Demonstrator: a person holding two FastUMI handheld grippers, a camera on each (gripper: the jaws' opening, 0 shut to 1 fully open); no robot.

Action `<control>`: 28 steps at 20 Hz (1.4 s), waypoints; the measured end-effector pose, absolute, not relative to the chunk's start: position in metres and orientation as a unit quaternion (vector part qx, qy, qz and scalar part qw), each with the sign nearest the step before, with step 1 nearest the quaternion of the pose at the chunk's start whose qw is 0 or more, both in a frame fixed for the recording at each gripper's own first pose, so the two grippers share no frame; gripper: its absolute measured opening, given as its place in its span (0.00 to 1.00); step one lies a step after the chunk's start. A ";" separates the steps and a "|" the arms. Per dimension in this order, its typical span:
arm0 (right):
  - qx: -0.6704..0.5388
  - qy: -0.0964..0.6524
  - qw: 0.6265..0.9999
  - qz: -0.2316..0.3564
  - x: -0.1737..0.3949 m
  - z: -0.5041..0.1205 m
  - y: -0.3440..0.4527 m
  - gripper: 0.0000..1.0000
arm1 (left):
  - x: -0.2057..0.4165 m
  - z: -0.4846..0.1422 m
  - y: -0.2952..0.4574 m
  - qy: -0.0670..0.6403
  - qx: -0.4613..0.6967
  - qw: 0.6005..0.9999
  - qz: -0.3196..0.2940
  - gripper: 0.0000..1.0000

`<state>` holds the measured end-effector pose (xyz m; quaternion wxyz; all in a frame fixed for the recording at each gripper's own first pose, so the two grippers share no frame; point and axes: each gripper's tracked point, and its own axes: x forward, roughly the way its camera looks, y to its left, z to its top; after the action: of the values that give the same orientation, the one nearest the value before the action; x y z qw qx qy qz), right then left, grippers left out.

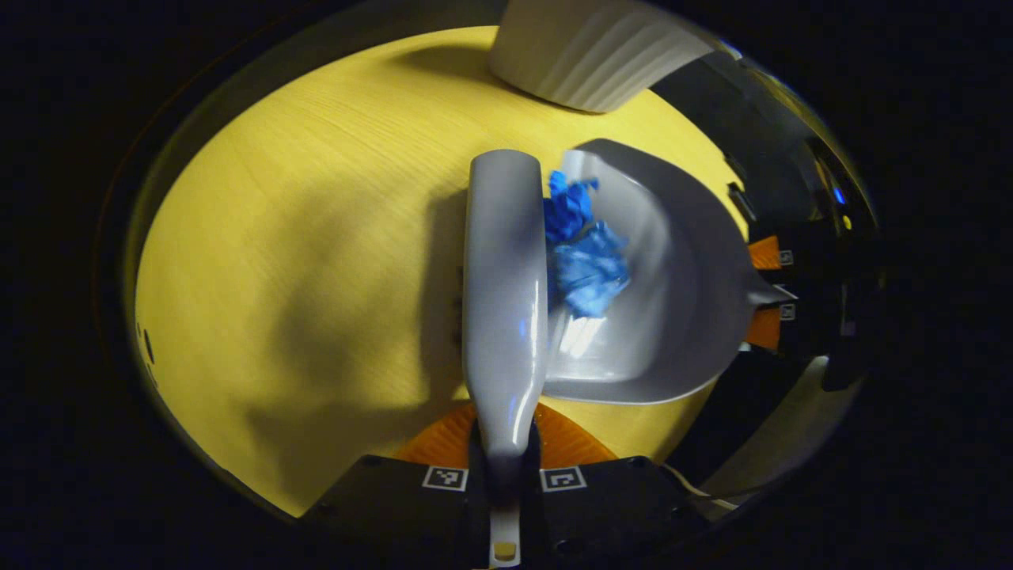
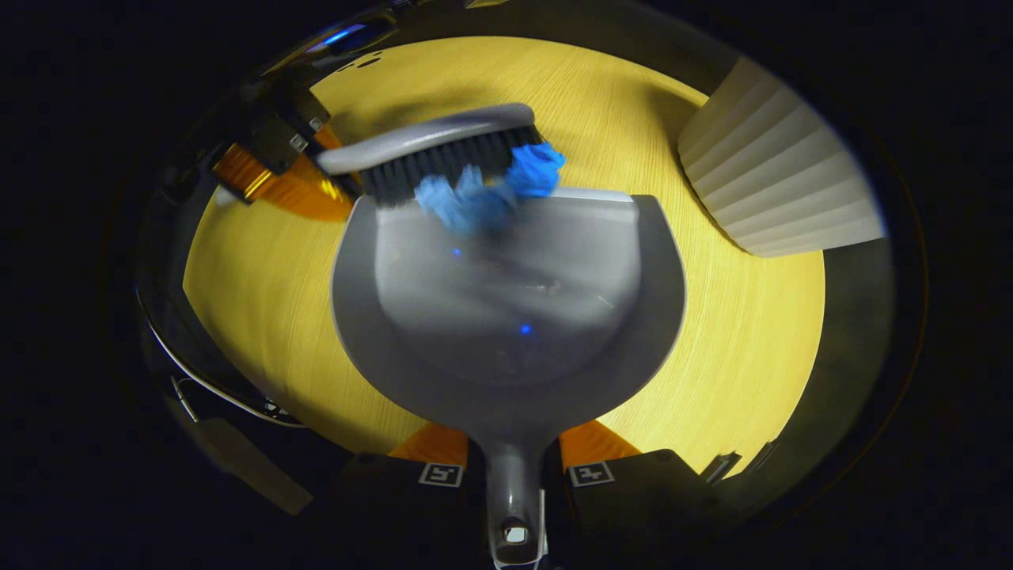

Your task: Pick up the small broom and dustpan from the desktop, sweep the trash into the dustpan with the broom, and then empty the trash into the garbage bin.

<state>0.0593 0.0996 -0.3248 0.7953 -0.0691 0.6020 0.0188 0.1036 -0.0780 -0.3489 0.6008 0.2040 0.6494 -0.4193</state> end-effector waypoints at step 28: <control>-0.001 0.483 0.874 -0.054 -0.078 -0.099 0.070 0.31 | 0.121 -0.390 0.004 0.570 0.099 0.769 -0.272 0.19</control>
<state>-0.0778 0.0702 -0.0985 0.8741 -0.0015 0.4826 -0.0545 0.1209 0.0045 -0.3897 0.7691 0.0991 0.5697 -0.2722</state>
